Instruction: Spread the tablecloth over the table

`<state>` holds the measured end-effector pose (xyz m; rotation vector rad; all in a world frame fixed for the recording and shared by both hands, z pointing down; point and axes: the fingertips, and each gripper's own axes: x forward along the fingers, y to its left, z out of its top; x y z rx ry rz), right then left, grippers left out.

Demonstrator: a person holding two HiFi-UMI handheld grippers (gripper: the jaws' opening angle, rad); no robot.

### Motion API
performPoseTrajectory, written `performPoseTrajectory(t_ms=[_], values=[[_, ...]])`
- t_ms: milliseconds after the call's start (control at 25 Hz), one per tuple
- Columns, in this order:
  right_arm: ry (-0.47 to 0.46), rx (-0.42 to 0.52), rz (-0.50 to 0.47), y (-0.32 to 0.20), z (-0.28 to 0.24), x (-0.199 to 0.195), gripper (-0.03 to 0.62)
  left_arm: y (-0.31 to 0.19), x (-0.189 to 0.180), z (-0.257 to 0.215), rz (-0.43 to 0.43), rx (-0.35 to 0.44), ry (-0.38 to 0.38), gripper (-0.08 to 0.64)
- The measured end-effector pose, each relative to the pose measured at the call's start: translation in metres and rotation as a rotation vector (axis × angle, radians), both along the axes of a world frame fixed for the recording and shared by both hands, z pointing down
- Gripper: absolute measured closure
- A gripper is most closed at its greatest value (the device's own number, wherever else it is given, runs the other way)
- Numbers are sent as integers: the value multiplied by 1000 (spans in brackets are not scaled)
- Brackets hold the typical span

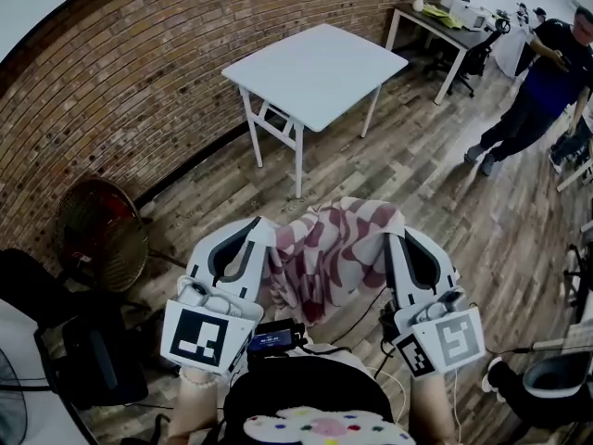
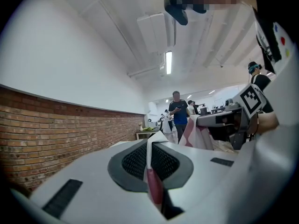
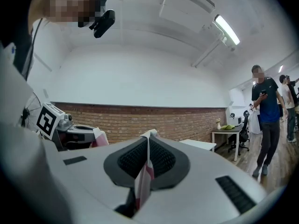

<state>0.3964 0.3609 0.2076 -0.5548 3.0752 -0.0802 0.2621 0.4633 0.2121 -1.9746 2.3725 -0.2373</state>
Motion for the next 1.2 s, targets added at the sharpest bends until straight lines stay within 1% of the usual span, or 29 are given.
performPoseTrajectory(t_ms=[200, 360, 600, 760, 880, 1040, 1160, 1200], values=[[-17, 9, 15, -13, -4, -1, 560, -15, -7, -5, 6, 35, 4, 548], [-12, 14, 49, -36, -4, -10, 560, -38, -26, -4, 7, 37, 1, 546], [4, 7, 89, -83, -10, -48, 560, -83, -75, -10, 16, 33, 18, 546], [-7, 10, 101, -101, 2, -60, 560, -104, -91, -1, 24, 35, -13, 546], [-8, 11, 116, -122, 1, -77, 560, -124, -111, -4, 31, 35, -21, 546], [8, 6, 134, -151, -10, -112, 560, -155, -151, -15, 38, 35, -12, 546], [12, 9, 143, -170, -12, -134, 560, -176, -175, -18, 36, 39, 17, 546], [14, 11, 145, -175, -12, -140, 558, -182, -182, -19, 38, 42, 14, 546]])
